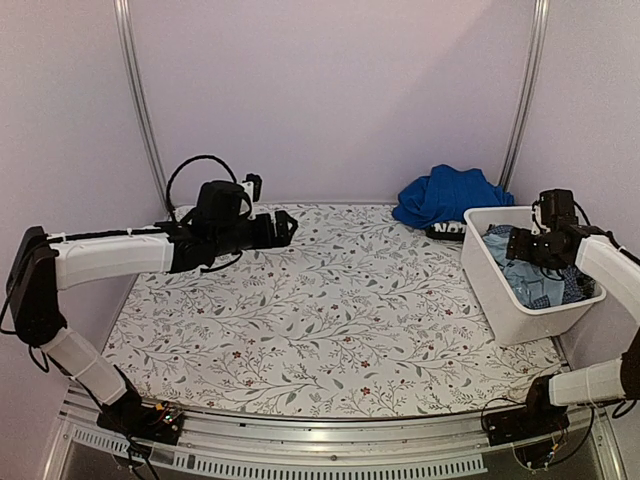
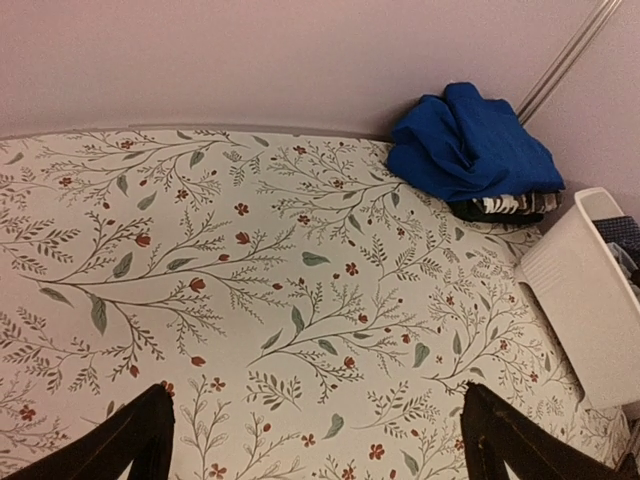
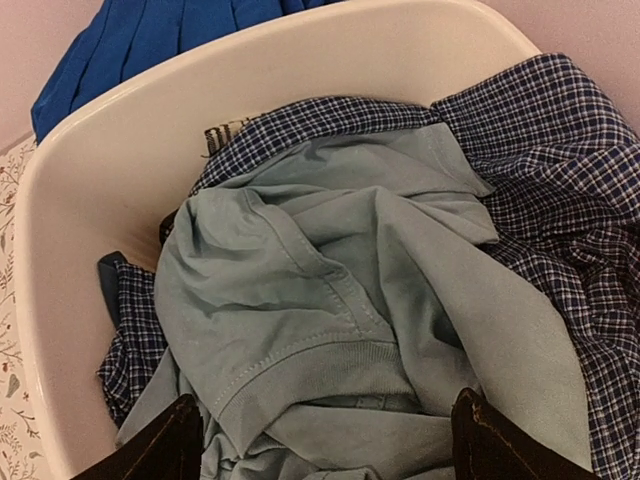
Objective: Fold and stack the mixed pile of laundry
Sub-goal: Pick up the crumpled T-shirt from the bin.
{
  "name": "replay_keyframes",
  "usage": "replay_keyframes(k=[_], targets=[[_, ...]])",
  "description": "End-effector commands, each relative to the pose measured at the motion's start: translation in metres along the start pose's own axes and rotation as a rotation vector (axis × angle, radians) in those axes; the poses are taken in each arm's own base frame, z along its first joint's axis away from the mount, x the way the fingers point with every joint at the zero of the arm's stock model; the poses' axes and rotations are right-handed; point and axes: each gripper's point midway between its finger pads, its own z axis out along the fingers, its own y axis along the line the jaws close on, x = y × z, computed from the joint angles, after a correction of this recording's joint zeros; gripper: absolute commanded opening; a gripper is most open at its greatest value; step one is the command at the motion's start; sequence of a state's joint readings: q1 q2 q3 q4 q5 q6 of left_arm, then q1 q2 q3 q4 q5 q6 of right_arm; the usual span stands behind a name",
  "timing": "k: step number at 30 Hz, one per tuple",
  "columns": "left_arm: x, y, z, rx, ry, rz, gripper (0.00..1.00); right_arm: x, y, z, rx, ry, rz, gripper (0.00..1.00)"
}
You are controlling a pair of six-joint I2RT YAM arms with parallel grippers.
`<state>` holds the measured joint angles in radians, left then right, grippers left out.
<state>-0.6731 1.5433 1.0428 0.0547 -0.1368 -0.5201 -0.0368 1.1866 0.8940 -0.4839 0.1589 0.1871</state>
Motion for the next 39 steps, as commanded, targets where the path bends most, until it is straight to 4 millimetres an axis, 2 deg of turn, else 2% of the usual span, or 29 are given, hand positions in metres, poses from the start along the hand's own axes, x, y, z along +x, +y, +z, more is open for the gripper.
replay_keyframes(k=[1, 3, 5, 9, 10, 12, 13, 15, 23, 29, 32, 35, 37, 39], targets=[[-0.003, -0.002, -0.003, -0.041, -0.005, 0.017, 0.99, 0.011, -0.012, 0.007, 0.159, 0.039, -0.038, 0.84], [-0.006, -0.004, -0.002, -0.051, -0.012, 0.017, 1.0, 0.02, -0.012, 0.016, 0.203, 0.081, -0.072, 0.83], [0.0, 0.001, 0.0, -0.079, 0.016, 0.018, 1.0, 0.027, -0.01, 0.024, 0.211, 0.119, -0.081, 0.79], [0.0, 0.003, 0.002, -0.099, 0.021, 0.021, 1.0, 0.035, -0.005, 0.034, 0.195, 0.162, -0.087, 0.65], [-0.001, 0.004, 0.002, -0.106, 0.021, 0.022, 1.0, 0.034, -0.005, 0.032, 0.19, 0.161, -0.086, 0.58], [-0.003, 0.007, 0.001, -0.131, 0.011, 0.024, 1.0, 0.024, -0.002, 0.025, 0.169, 0.13, -0.079, 0.33], [-0.003, 0.008, 0.0, -0.134, 0.003, 0.025, 1.0, 0.015, 0.0, 0.018, 0.161, 0.101, -0.074, 0.19], [-0.006, 0.011, -0.003, -0.149, -0.018, 0.02, 1.0, -0.012, -0.001, -0.005, 0.156, 0.01, -0.049, 0.01], [-0.02, 0.011, -0.011, -0.153, -0.074, 0.019, 1.0, -0.112, 0.003, -0.095, 0.101, -0.282, -0.006, 0.0], [-0.025, 0.019, -0.018, -0.183, -0.1, 0.002, 1.0, -0.179, 0.031, -0.156, -0.071, -0.475, -0.014, 0.0], [-0.028, 0.022, -0.022, -0.186, -0.111, -0.02, 1.0, -0.212, 0.057, -0.192, -0.222, -0.571, -0.032, 0.0], [-0.029, 0.024, -0.026, -0.18, -0.112, -0.021, 1.0, -0.243, 0.092, -0.236, -0.426, -0.66, -0.057, 0.0], [-0.03, 0.026, -0.027, -0.186, -0.118, -0.024, 1.0, -0.256, 0.117, -0.264, -0.549, -0.702, -0.08, 0.0], [-0.031, 0.029, -0.03, -0.196, -0.125, -0.029, 1.0, -0.266, 0.146, -0.28, -0.662, -0.72, -0.104, 0.0]])
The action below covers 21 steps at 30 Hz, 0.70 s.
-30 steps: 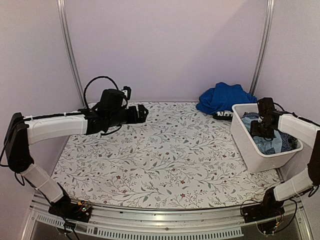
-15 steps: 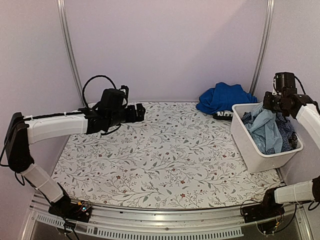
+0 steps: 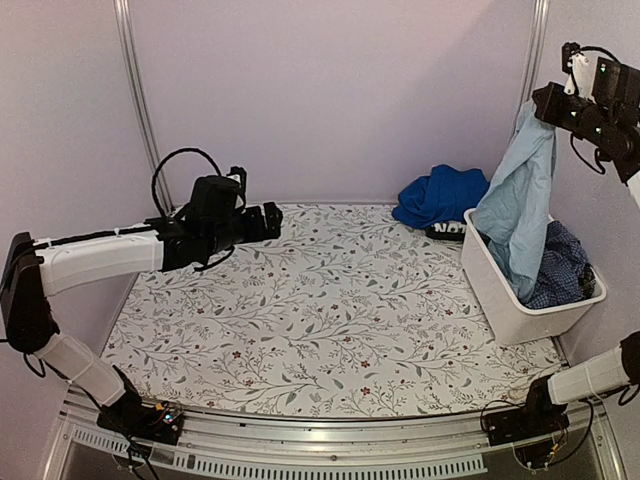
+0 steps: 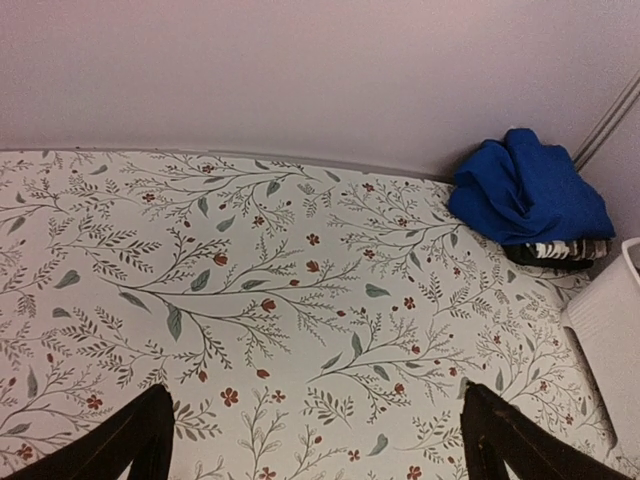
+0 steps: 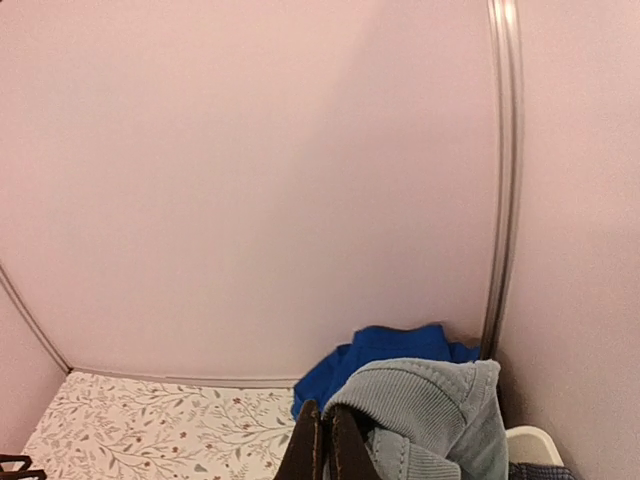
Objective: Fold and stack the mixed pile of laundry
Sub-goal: Pick up the crumpled T-shirt from the bin, then place the crumpled T-shirt at the center of the board.
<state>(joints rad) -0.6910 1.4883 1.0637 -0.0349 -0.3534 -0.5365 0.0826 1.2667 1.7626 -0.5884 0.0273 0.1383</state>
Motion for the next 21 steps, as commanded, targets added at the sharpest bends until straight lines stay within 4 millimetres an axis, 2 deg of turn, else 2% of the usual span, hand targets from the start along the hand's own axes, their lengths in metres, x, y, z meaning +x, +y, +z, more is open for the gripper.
replay_keyframes(k=[1, 2, 3, 4, 5, 8, 10, 14, 17, 21], targets=[[-0.011, 0.008, -0.008, -0.017, -0.044, -0.031, 1.0, -0.051, 0.087, -0.011, -0.36, -0.117, 0.008, 0.0], [-0.012, 0.009, -0.009, -0.024, -0.048, -0.034, 1.0, -0.053, 0.112, -0.009, -0.425, -0.117, 0.008, 0.0], [-0.014, 0.013, -0.01, -0.036, -0.057, -0.04, 1.0, -0.065, 0.13, -0.017, -0.475, -0.15, 0.003, 0.0], [-0.014, 0.016, -0.011, -0.044, -0.06, -0.046, 1.0, -0.069, 0.149, -0.018, -0.526, -0.16, -0.002, 0.0], [-0.015, 0.018, -0.012, -0.049, -0.062, -0.052, 1.0, -0.068, 0.17, -0.014, -0.578, -0.154, -0.005, 0.0], [-0.02, 0.026, -0.017, -0.058, -0.074, -0.074, 1.0, -0.074, 0.226, -0.023, -0.709, -0.173, -0.018, 0.0], [-0.024, 0.032, -0.022, -0.071, -0.082, -0.089, 1.0, -0.061, 0.269, -0.019, -0.801, -0.154, -0.031, 0.0], [-0.03, 0.05, -0.034, -0.095, -0.112, -0.153, 1.0, -0.041, 0.338, -0.032, -0.978, -0.147, -0.026, 0.0], [-0.035, 0.065, -0.045, -0.103, -0.143, -0.197, 1.0, -0.029, 0.365, -0.038, -1.085, -0.132, -0.003, 0.0], [-0.038, 0.079, -0.054, -0.117, -0.17, -0.221, 1.0, -0.032, 0.364, -0.033, -1.063, -0.15, 0.004, 0.0]])
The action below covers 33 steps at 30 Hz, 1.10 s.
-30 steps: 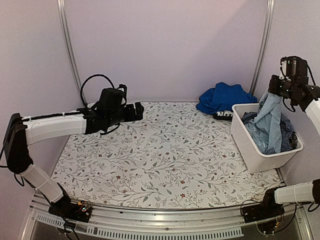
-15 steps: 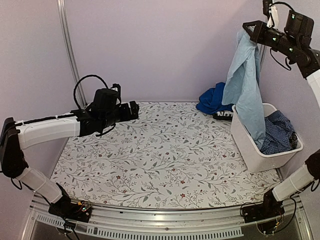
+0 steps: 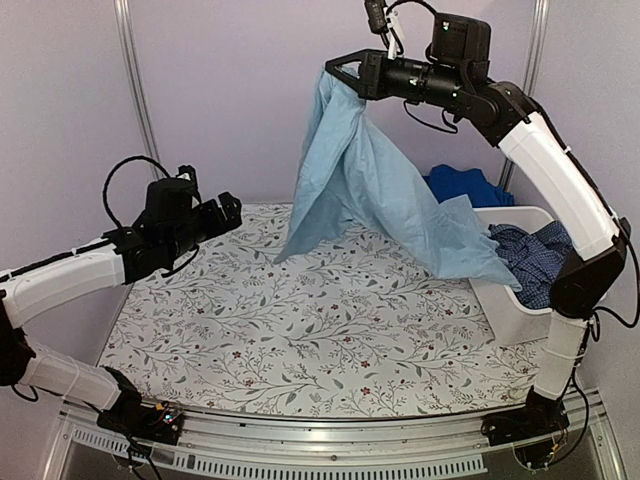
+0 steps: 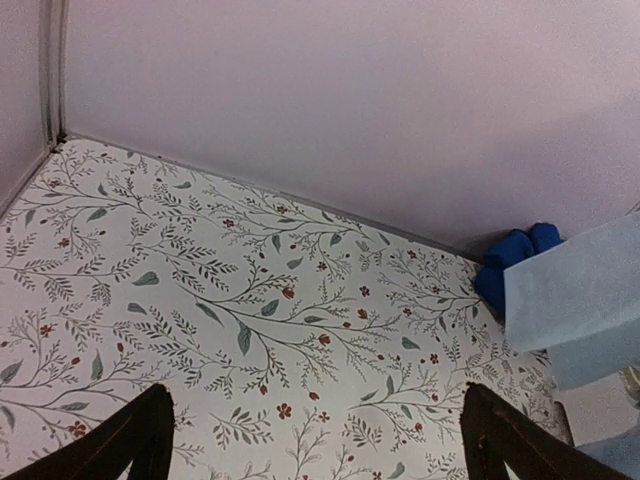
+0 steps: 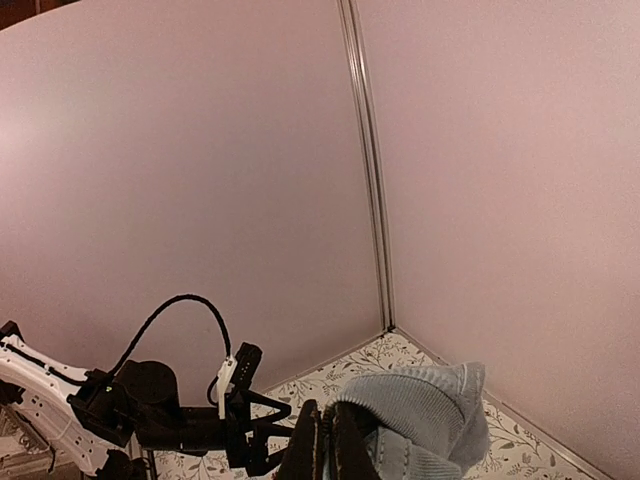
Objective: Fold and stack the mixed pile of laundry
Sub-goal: Place the crumpled T-shirt at the center of the board.
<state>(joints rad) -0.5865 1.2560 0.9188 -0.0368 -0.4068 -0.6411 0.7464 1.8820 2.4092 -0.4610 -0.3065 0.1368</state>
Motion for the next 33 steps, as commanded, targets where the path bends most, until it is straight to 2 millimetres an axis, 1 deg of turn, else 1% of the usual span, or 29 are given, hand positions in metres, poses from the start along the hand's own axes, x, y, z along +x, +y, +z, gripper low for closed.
replay_keyframes(k=[1, 5, 7, 9, 11, 12, 13, 14, 15, 17, 18, 19, 20, 21, 22, 23, 24, 25, 26, 27, 28, 29, 30, 31, 32, 33], targets=[[-0.01, 0.017, -0.006, -0.022, -0.038, -0.048, 1.0, -0.052, 0.016, -0.017, -0.048, -0.165, -0.056, 0.0], [-0.011, 0.021, -0.005, -0.033, -0.039, -0.051, 1.0, -0.058, 0.018, -0.012, -0.081, -0.209, -0.056, 0.0], [-0.013, 0.021, -0.005, -0.035, -0.044, -0.057, 1.0, -0.062, 0.023, -0.009, -0.123, -0.239, -0.045, 0.0], [-0.015, 0.022, -0.006, -0.039, -0.049, -0.064, 1.0, -0.06, 0.026, -0.001, -0.169, -0.255, -0.027, 0.0], [-0.016, 0.024, -0.006, -0.044, -0.05, -0.07, 1.0, -0.055, 0.029, 0.006, -0.212, -0.254, 0.009, 0.0], [-0.016, 0.026, -0.006, -0.049, -0.05, -0.073, 1.0, -0.049, 0.028, 0.011, -0.217, -0.244, 0.024, 0.0], [-0.015, 0.027, -0.006, -0.047, -0.048, -0.075, 1.0, -0.045, 0.024, 0.014, -0.206, -0.234, 0.033, 0.0], [-0.015, 0.028, -0.006, -0.049, -0.047, -0.073, 1.0, -0.036, 0.018, 0.019, -0.186, -0.214, 0.038, 0.0], [-0.015, 0.029, -0.006, -0.052, -0.045, -0.071, 1.0, -0.028, 0.013, 0.019, -0.168, -0.194, 0.04, 0.0], [-0.012, 0.028, -0.005, -0.043, -0.036, -0.053, 1.0, 0.001, -0.009, 0.02, -0.104, -0.132, 0.053, 0.0], [-0.011, 0.029, -0.004, -0.043, -0.03, -0.04, 1.0, 0.019, -0.025, 0.017, -0.073, -0.099, 0.072, 0.0], [-0.009, 0.029, -0.003, -0.042, -0.023, -0.026, 1.0, 0.032, -0.039, 0.003, -0.042, -0.076, 0.096, 0.0], [-0.007, 0.028, -0.003, -0.037, -0.014, -0.009, 1.0, 0.058, -0.059, -0.005, -0.005, -0.035, 0.132, 0.0], [-0.004, 0.027, -0.001, -0.031, -0.003, 0.01, 1.0, 0.077, -0.077, -0.021, 0.03, -0.01, 0.174, 0.0], [-0.001, 0.026, 0.0, -0.025, 0.008, 0.025, 1.0, 0.095, -0.097, -0.044, 0.078, 0.012, 0.201, 0.0], [0.002, 0.025, 0.002, -0.017, 0.021, 0.04, 1.0, 0.145, -0.118, -0.059, 0.125, 0.094, 0.267, 0.0], [0.005, 0.023, 0.003, -0.007, 0.031, 0.054, 1.0, 0.169, -0.129, -0.078, 0.155, 0.127, 0.305, 0.0], [0.008, 0.024, 0.005, -0.003, 0.043, 0.068, 1.0, 0.2, -0.138, -0.094, 0.186, 0.175, 0.352, 0.0], [0.011, 0.023, 0.007, 0.0, 0.052, 0.081, 1.0, 0.22, -0.141, -0.111, 0.213, 0.206, 0.376, 0.02], [0.015, 0.022, 0.009, 0.007, 0.063, 0.092, 1.0, 0.249, -0.144, -0.124, 0.243, 0.259, 0.407, 0.06], [0.018, 0.02, 0.011, 0.019, 0.074, 0.099, 1.0, 0.272, -0.145, -0.135, 0.27, 0.312, 0.41, 0.14], [0.023, 0.018, 0.014, 0.03, 0.088, 0.109, 1.0, 0.297, -0.146, -0.145, 0.306, 0.376, 0.429, 0.26], [0.027, 0.017, 0.016, 0.037, 0.103, 0.115, 1.0, 0.319, -0.149, -0.155, 0.346, 0.439, 0.442, 0.42], [0.032, 0.016, 0.02, 0.043, 0.121, 0.125, 1.0, 0.34, -0.151, -0.164, 0.383, 0.501, 0.452, 0.57], [0.037, 0.015, 0.023, 0.051, 0.137, 0.131, 1.0, 0.355, -0.153, -0.172, 0.415, 0.55, 0.463, 0.63], [0.043, 0.014, 0.026, 0.054, 0.158, 0.138, 1.0, 0.366, -0.154, -0.178, 0.437, 0.587, 0.462, 0.69]])
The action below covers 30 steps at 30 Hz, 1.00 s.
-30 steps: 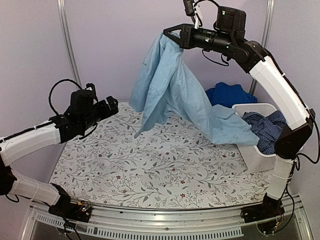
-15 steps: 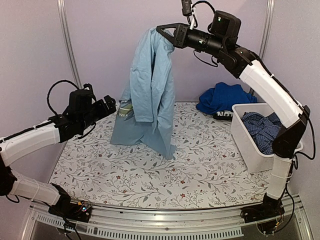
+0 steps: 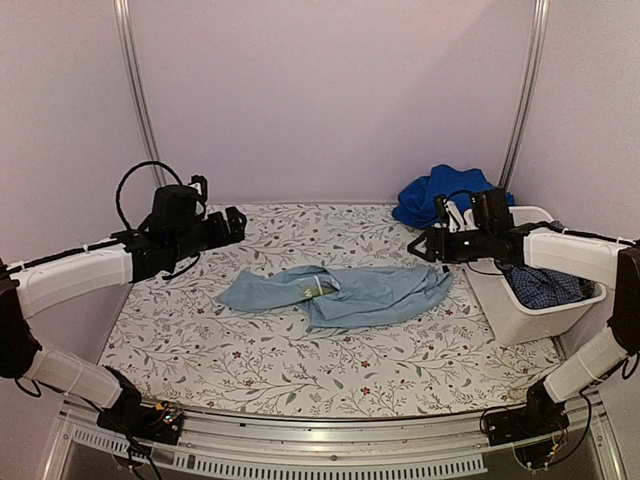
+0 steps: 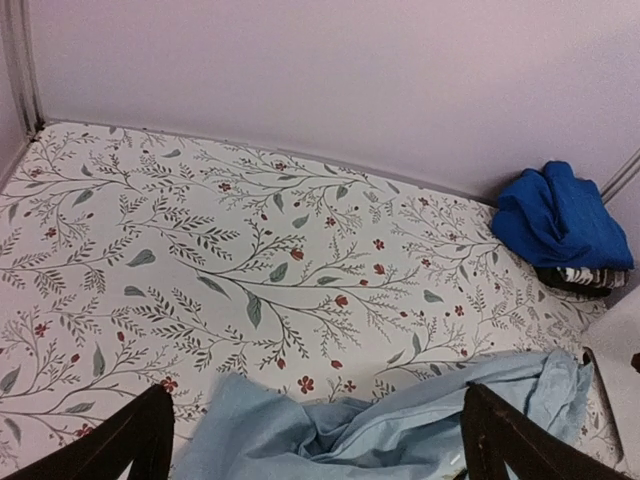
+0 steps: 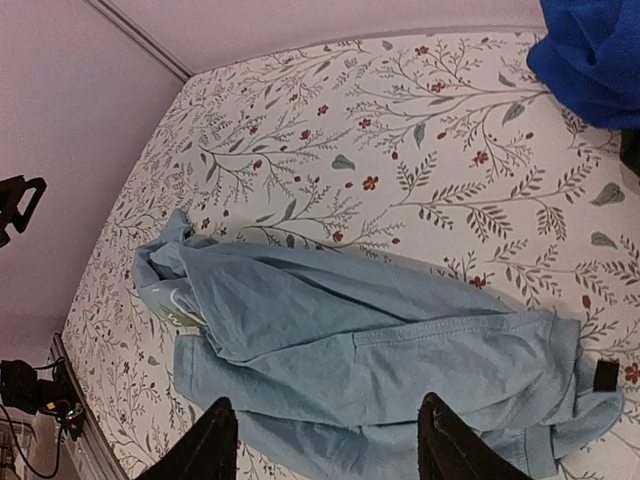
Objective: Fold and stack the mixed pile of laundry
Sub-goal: Place the crumpled T-shirt at the center of the board, then adjust the crumpled T-shirt at the center of the board.
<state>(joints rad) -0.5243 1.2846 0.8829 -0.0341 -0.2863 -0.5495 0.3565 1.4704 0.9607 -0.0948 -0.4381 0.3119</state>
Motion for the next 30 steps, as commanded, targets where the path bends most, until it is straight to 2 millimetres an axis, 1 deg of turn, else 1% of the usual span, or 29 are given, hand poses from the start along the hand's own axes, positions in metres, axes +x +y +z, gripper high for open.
replay_keyframes(k=[1, 2, 4, 6, 8, 9, 12, 13, 16, 17, 18, 20, 23, 24, 26, 27, 30], targets=[[0.024, -0.004, 0.018, 0.043, 0.088, 0.054, 1.0, 0.029, -0.011, -0.006, 0.093, 0.079, -0.047, 0.73], [0.03, -0.006, 0.021, 0.053, 0.109, 0.061, 1.0, 0.03, -0.014, -0.008, 0.111, 0.077, -0.066, 0.74], [0.043, -0.008, 0.029, 0.06, 0.157, 0.069, 1.0, 0.024, -0.004, -0.013, 0.098, 0.05, -0.132, 0.75], [0.057, -0.008, 0.036, 0.065, 0.21, 0.078, 1.0, 0.02, 0.018, -0.013, 0.05, 0.038, -0.24, 0.74], [0.073, -0.006, 0.043, 0.058, 0.268, 0.083, 1.0, 0.025, 0.041, -0.004, 0.0, 0.063, -0.347, 0.71], [0.08, -0.005, 0.046, 0.057, 0.292, 0.081, 1.0, 0.028, 0.054, 0.002, -0.024, 0.084, -0.412, 0.68], [0.093, -0.001, 0.048, 0.047, 0.332, 0.069, 1.0, 0.048, 0.074, 0.033, -0.062, 0.181, -0.472, 0.64], [0.097, 0.001, 0.048, 0.043, 0.341, 0.061, 1.0, 0.06, 0.079, 0.047, -0.068, 0.222, -0.483, 0.64], [0.102, 0.005, 0.047, 0.035, 0.351, 0.046, 1.0, 0.082, 0.106, 0.073, -0.113, 0.274, -0.536, 0.64], [0.104, 0.007, 0.047, 0.029, 0.354, 0.043, 1.0, 0.092, 0.111, 0.084, -0.122, 0.3, -0.545, 0.65], [0.105, 0.009, 0.047, 0.02, 0.358, 0.042, 1.0, 0.096, 0.118, 0.091, -0.13, 0.311, -0.555, 0.65], [0.109, 0.013, 0.046, 0.0, 0.37, 0.04, 1.0, 0.113, 0.119, 0.111, -0.122, 0.364, -0.556, 0.66], [0.114, 0.02, 0.045, -0.022, 0.385, 0.035, 1.0, 0.127, 0.121, 0.13, -0.106, 0.408, -0.569, 0.67], [0.115, 0.021, 0.044, -0.023, 0.387, 0.032, 1.0, 0.136, 0.118, 0.137, -0.093, 0.431, -0.573, 0.68], [0.116, 0.024, 0.042, -0.023, 0.387, 0.026, 1.0, 0.14, 0.118, 0.146, -0.078, 0.443, -0.581, 0.68], [0.115, 0.023, 0.04, -0.02, 0.383, 0.023, 1.0, 0.146, 0.115, 0.151, -0.066, 0.458, -0.583, 0.68], [0.116, 0.025, 0.039, -0.022, 0.38, 0.018, 1.0, 0.146, 0.107, 0.16, -0.014, 0.46, -0.585, 0.67]])
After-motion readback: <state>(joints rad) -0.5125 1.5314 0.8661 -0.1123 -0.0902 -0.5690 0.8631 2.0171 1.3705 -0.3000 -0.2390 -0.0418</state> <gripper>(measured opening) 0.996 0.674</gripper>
